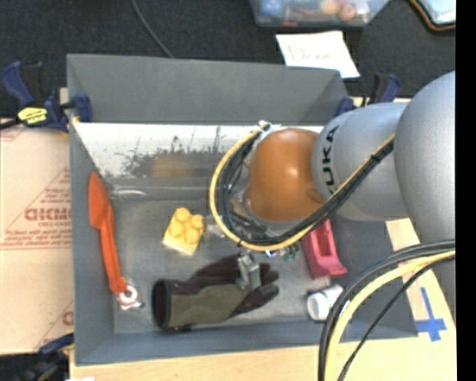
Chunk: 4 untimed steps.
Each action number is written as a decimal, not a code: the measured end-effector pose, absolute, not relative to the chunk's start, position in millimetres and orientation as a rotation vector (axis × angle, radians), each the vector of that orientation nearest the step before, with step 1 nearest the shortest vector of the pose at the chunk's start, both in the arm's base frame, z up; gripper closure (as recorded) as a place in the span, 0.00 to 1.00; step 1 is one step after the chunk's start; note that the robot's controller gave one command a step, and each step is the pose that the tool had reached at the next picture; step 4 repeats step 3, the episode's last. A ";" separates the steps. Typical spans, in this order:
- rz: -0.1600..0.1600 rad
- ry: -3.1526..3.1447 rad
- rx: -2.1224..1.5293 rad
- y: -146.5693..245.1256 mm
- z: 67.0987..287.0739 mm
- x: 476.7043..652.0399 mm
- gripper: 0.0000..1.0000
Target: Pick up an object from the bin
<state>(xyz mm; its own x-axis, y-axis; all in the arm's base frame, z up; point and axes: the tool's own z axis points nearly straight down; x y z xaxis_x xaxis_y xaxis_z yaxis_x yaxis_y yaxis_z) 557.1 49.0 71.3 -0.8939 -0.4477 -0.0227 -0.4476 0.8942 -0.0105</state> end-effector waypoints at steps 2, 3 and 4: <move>-0.004 3.086 -0.454 55.4 72.4 580.7 1.00; -0.004 3.092 -0.406 38.0 193.6 567.5 1.00; -0.004 3.092 -0.406 38.0 193.6 567.5 1.00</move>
Offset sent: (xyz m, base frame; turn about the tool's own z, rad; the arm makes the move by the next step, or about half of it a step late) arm 0.0000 0.0000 0.0000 0.0000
